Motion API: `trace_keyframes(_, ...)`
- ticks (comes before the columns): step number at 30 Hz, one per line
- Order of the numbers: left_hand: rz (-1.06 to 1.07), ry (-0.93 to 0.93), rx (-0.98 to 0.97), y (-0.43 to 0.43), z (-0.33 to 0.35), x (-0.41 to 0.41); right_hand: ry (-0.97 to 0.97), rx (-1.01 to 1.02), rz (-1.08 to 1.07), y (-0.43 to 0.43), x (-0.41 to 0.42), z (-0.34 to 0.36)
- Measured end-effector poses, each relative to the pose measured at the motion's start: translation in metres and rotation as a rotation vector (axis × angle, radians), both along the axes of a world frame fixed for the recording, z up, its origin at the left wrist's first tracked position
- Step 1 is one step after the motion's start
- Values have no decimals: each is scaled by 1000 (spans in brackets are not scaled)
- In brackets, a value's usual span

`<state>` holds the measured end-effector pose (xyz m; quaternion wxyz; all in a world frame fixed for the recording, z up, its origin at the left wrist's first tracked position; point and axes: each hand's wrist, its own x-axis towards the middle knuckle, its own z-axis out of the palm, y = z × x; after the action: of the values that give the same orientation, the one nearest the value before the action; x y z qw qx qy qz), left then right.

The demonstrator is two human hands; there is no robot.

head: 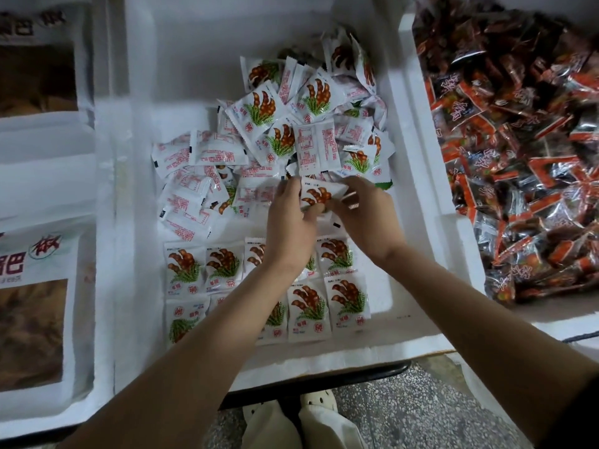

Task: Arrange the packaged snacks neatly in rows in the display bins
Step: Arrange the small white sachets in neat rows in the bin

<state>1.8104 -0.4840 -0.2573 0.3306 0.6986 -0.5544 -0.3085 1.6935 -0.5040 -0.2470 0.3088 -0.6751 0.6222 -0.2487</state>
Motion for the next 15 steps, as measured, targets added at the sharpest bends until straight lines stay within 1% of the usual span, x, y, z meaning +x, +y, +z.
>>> trace_keyframes(1,10,20,-71,2,8,-1,-13,-64,17,0,-2,8)
trace_keyframes(3,4,164,-133,7,24,-3,-21,-158,58,1,-10,25)
trace_keyframes(5,-64,343,-74,16,34,-8,-28,-159,92,6,-26,37)
trace_keyframes(6,-116,396,-14,22,37,-12,-15,-128,119,10,-35,42)
trace_keyframes(7,-182,403,51,29,36,-15,23,-78,160,15,-45,45)
trace_keyframes(8,-255,362,105,37,35,-18,81,-8,209,20,-54,45)
trace_keyframes(9,-334,262,126,45,31,-19,142,74,260,26,-63,43)
trace_keyframes(11,-499,-48,76,58,19,-18,235,223,319,38,-75,37)
trace_keyframes(13,-622,-297,11,67,11,-13,282,272,335,47,-81,32)
trace_keyframes(15,-717,-430,17,71,4,-9,358,280,383,54,-81,28)
